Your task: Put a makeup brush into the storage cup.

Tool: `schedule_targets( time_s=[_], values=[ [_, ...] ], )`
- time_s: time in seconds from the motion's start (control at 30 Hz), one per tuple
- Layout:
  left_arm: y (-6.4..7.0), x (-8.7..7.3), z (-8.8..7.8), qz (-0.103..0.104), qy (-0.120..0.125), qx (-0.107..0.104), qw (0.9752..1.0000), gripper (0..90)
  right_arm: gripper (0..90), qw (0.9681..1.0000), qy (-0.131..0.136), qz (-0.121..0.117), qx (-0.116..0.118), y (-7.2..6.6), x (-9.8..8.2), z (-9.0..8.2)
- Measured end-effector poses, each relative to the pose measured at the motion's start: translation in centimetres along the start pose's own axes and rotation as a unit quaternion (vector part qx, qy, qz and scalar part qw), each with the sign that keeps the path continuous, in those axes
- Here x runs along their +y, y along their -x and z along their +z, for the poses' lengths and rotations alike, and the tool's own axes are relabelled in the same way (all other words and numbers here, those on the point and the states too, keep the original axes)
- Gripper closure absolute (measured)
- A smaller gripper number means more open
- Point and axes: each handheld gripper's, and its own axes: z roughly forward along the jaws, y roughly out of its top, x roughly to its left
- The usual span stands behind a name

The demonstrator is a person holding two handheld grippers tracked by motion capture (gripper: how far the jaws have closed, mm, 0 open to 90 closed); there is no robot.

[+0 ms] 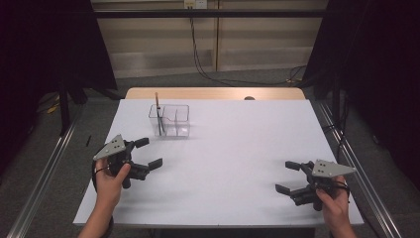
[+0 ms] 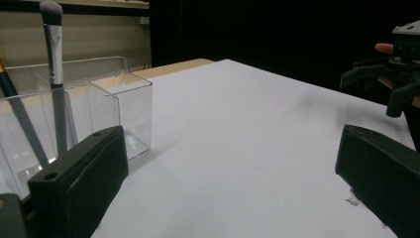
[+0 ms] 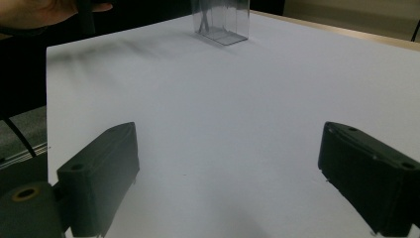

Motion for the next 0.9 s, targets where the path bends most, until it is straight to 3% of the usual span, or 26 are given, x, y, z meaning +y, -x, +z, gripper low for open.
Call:
schedule_targets(
  time_s=[0.9],
  values=[
    [-0.2,-1.2,-3.0,0.008,-0.009,0.022,0.9997,0.3,8.4,1.0,0.003,0.002,-0.004,0.2,0.0,-0.2]
  ],
)
